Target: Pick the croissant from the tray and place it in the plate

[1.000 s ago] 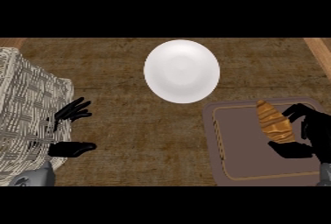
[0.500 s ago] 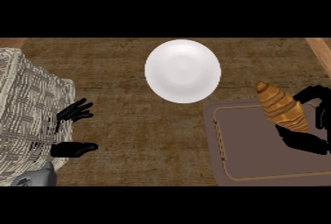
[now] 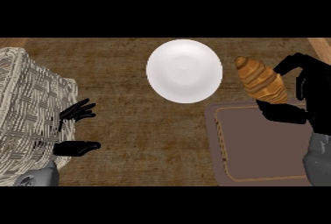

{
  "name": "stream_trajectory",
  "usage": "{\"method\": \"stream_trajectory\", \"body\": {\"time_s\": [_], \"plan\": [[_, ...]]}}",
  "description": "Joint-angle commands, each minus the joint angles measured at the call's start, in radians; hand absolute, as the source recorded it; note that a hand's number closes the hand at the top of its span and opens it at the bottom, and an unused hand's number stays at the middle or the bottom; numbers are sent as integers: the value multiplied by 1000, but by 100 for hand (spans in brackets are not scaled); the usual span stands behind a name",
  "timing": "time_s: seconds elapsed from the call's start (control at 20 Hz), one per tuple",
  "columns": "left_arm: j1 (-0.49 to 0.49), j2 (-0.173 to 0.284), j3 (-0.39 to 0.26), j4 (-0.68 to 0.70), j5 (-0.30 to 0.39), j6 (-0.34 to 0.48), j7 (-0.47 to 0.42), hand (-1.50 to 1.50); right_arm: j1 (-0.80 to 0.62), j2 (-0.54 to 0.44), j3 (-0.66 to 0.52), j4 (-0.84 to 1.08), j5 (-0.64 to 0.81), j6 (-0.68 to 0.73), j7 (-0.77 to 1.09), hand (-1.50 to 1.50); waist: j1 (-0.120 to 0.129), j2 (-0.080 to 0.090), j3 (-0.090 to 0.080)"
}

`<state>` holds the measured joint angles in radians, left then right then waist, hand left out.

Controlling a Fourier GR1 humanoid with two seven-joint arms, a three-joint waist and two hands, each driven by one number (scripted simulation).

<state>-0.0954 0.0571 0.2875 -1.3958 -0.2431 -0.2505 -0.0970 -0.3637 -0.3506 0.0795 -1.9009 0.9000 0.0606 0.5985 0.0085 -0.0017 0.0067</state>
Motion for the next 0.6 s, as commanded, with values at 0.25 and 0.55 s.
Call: {"method": "stream_trajectory", "body": {"time_s": [0.25, 0.55], "plan": [[22, 10, 18, 27, 48, -13, -32, 0, -298, 138, 31, 343, 5, 8, 2, 150, 8, 5, -7], [-12, -2, 11, 47, 50, 4, -35, 0, -415, 266, 55, 666, 71, -194, -104, 150, 17, 9, -7]]}}
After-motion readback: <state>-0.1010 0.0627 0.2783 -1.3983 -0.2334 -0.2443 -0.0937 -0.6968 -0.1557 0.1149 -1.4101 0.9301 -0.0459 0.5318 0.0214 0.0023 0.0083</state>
